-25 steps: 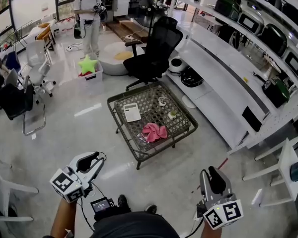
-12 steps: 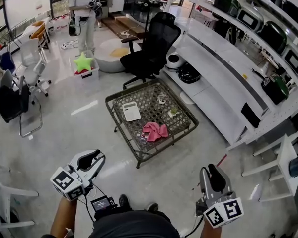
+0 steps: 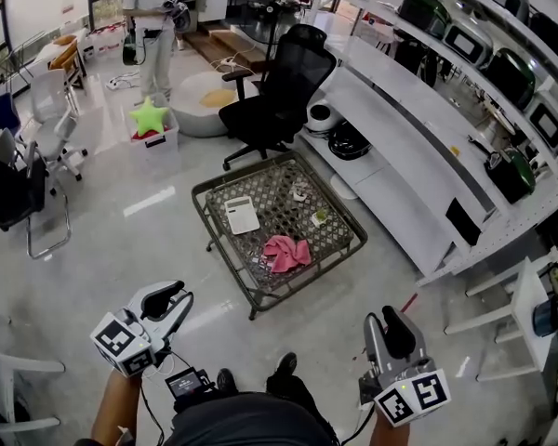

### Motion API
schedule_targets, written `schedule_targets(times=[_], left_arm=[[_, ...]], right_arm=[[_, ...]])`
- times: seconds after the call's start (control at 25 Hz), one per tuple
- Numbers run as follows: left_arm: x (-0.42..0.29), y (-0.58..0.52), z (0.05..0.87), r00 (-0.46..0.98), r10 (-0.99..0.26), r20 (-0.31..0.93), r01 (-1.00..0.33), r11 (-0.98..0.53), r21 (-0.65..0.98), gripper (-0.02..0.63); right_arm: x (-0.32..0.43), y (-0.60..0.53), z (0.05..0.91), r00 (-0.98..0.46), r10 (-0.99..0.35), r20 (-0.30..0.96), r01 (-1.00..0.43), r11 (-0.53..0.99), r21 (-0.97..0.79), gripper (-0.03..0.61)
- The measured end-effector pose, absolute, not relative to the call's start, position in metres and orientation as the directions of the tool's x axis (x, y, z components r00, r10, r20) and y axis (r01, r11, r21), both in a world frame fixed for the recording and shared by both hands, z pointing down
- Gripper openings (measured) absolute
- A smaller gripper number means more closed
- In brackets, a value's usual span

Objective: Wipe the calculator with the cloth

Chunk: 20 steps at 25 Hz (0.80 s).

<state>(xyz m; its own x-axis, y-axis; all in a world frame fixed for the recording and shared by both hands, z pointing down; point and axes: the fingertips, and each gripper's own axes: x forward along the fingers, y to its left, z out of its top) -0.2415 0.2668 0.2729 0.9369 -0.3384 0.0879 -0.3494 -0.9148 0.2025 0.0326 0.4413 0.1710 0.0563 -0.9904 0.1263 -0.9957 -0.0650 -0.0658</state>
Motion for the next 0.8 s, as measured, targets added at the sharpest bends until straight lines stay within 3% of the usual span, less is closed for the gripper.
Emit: schedule_targets(times=[0.8], left_arm=[[-0.191,0.245,0.28,0.83,-0.538,0.15,-0.558,-0.81,0.183,0.109]], right_arm=[[0.121,0.329,0.195,-0.198,-0.973,0.123,-0.973,0.18,-0.146,0.114]])
